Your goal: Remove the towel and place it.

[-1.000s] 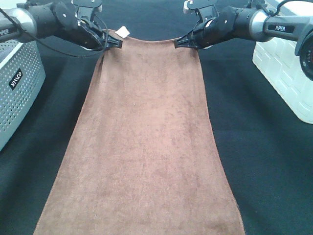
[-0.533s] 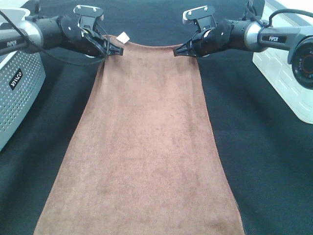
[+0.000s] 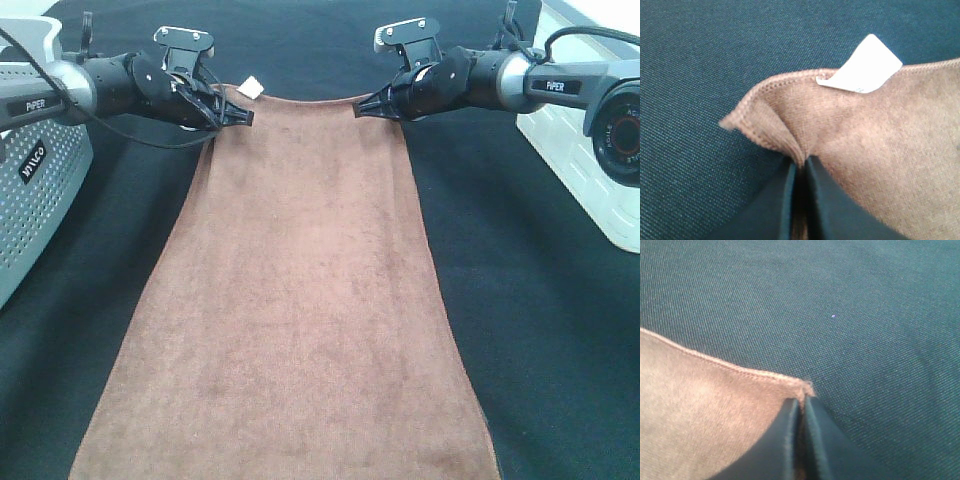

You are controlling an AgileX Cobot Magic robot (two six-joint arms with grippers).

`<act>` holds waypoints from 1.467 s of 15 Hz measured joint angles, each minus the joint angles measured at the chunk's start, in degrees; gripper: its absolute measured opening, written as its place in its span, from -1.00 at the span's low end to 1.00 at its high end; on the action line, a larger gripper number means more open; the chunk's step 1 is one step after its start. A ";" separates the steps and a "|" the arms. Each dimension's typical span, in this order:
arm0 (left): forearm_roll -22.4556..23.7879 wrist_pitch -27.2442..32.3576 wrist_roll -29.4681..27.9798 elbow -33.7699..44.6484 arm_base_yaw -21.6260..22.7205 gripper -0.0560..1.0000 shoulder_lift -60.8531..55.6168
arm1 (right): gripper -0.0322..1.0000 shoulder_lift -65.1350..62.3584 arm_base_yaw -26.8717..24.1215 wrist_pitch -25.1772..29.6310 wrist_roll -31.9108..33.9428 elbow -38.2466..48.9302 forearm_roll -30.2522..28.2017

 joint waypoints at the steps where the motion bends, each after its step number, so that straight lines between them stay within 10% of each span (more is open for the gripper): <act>1: 0.06 -0.69 0.00 0.00 0.00 -0.62 0.00 | -0.69 0.23 0.00 -0.11 0.11 0.00 0.06; 6: 0.29 -2.52 0.00 0.00 0.06 0.30 0.00 | 0.30 1.15 0.00 -0.69 0.29 0.00 0.06; 22: -0.69 -2.46 -0.11 0.00 0.06 0.37 0.00 | 0.33 3.50 -3.44 -4.13 0.29 0.00 2.01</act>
